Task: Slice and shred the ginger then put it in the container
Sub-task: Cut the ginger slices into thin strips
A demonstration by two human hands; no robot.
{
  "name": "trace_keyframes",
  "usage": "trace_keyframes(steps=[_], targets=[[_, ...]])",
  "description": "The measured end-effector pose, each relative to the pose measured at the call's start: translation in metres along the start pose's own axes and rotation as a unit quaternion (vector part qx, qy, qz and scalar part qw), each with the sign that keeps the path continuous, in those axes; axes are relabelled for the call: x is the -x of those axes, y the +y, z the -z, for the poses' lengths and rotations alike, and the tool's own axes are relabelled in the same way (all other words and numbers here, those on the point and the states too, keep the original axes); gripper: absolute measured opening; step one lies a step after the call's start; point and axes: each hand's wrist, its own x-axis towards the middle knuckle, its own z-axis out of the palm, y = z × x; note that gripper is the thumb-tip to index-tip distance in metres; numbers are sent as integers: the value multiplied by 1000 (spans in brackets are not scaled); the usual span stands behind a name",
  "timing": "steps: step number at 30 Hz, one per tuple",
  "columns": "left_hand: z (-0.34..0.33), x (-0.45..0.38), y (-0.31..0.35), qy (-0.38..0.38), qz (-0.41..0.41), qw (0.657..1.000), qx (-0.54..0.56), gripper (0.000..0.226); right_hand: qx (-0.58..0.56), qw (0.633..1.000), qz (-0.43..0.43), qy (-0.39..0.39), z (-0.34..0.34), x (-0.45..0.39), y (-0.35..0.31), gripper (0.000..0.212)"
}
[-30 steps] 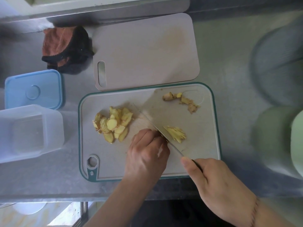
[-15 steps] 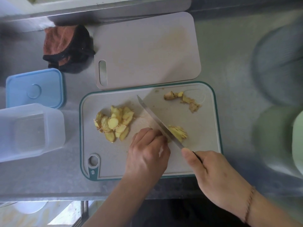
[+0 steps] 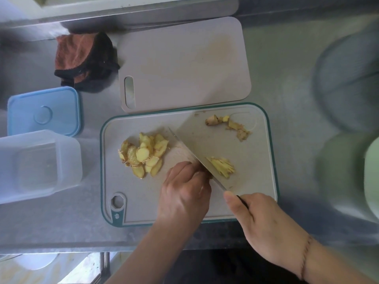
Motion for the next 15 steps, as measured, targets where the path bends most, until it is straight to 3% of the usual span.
trace_keyframes(steps=[7,15], targets=[[2,-1,-1,3,1,1000,6,6,-10,999,22,49,5,-7,5,61],[3,-1,-2,7,-7,1000,8,11,-11,999,20,26,2,5,-2,58]])
